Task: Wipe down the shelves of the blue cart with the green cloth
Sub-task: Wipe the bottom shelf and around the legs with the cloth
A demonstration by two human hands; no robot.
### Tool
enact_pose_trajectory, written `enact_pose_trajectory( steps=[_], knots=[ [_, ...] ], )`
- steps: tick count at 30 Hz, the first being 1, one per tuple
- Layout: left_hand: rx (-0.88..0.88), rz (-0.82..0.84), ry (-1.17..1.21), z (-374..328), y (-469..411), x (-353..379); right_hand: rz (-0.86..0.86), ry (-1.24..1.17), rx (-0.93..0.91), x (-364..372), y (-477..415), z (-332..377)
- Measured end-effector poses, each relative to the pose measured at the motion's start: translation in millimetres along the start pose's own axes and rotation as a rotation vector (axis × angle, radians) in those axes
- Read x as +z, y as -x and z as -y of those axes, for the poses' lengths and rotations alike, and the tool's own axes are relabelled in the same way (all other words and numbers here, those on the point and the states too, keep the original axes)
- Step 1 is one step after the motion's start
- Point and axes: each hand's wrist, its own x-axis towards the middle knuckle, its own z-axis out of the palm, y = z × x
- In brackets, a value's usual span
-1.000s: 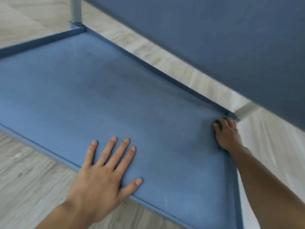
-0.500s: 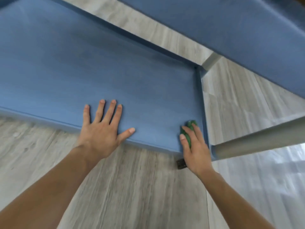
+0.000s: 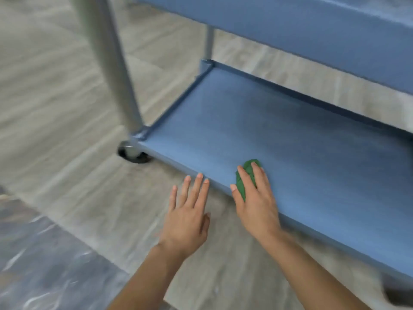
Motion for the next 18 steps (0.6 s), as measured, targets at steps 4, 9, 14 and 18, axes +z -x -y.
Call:
enact_pose_trajectory(
  steps=[4, 9, 14, 18],
  knots=[
    [-0.224, -0.036, 0.161, 65.6, 20.4, -11.3, 0.005, -0.006, -0.095, 44.0, -32.9, 65.3],
    [-0.3, -0.102, 0.343, 104.5, 41.4, -17.7, 0.028, -0.006, -0.252, 85.3, -63.2, 126.4],
    [-0.368, -0.1, 0.365, 127.9, 51.4, -19.4, 0.05, -0.11, -0.302, 120.6, -93.6, 197.5],
    [-0.392, -0.112, 0.405, 136.4, 58.2, -22.9, -0.099, -0.325, -0.296, 130.2, -96.1, 204.7]
  ],
)
